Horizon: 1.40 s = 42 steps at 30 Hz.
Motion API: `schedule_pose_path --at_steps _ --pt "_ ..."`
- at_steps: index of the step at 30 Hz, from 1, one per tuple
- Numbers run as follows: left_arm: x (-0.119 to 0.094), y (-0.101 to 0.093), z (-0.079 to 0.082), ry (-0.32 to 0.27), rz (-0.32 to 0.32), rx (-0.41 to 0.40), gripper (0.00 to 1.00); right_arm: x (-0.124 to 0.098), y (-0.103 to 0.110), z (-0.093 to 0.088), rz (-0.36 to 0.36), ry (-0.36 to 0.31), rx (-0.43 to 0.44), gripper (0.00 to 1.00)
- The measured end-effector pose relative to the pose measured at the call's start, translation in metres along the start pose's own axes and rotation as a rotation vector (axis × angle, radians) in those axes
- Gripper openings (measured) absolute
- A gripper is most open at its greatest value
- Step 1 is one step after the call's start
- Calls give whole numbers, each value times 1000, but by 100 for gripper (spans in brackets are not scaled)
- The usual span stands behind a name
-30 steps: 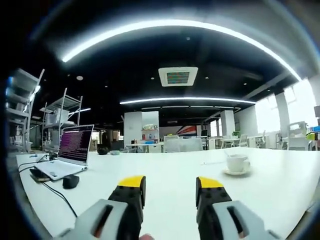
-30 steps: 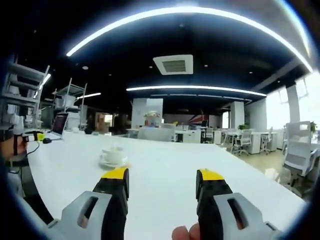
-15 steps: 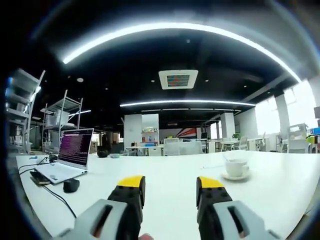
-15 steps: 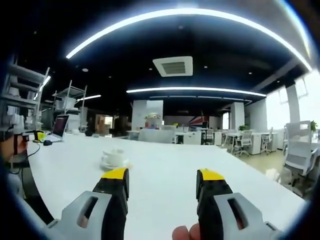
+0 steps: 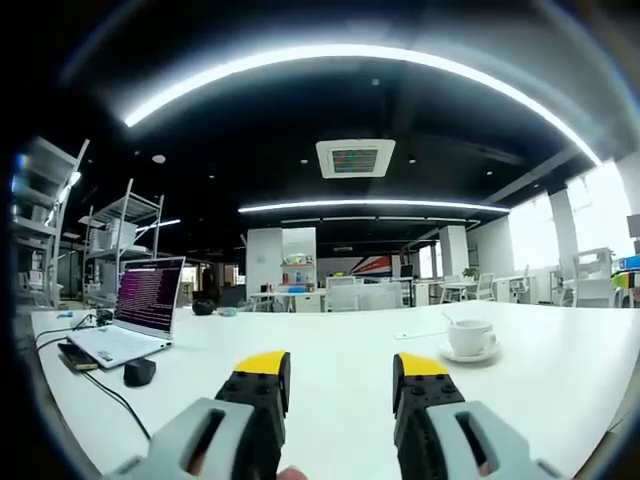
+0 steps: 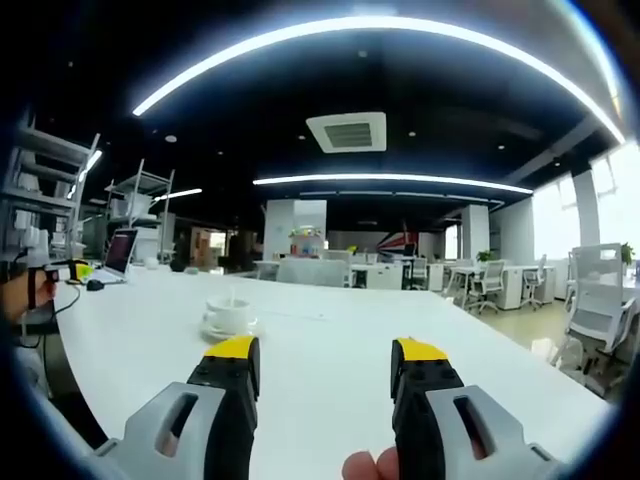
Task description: Tidy tabletop coffee trays, cups and spoons，present forward
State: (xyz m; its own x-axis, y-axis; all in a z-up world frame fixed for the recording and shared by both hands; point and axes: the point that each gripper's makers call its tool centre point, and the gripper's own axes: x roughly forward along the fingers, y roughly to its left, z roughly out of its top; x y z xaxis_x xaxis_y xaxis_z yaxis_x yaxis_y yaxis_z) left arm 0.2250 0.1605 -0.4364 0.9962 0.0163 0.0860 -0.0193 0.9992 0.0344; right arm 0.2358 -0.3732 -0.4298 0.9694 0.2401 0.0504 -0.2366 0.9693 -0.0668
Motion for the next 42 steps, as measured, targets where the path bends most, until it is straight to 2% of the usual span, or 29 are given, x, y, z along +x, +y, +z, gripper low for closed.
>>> schedule_pose_path --at_steps 31,42 --pt "0 5 -3 4 4 -11 42 -1 10 -2 15 10 -14 52" --pt "0 2 -5 7 -3 -13 42 -3 14 -2 13 15 -12 52"
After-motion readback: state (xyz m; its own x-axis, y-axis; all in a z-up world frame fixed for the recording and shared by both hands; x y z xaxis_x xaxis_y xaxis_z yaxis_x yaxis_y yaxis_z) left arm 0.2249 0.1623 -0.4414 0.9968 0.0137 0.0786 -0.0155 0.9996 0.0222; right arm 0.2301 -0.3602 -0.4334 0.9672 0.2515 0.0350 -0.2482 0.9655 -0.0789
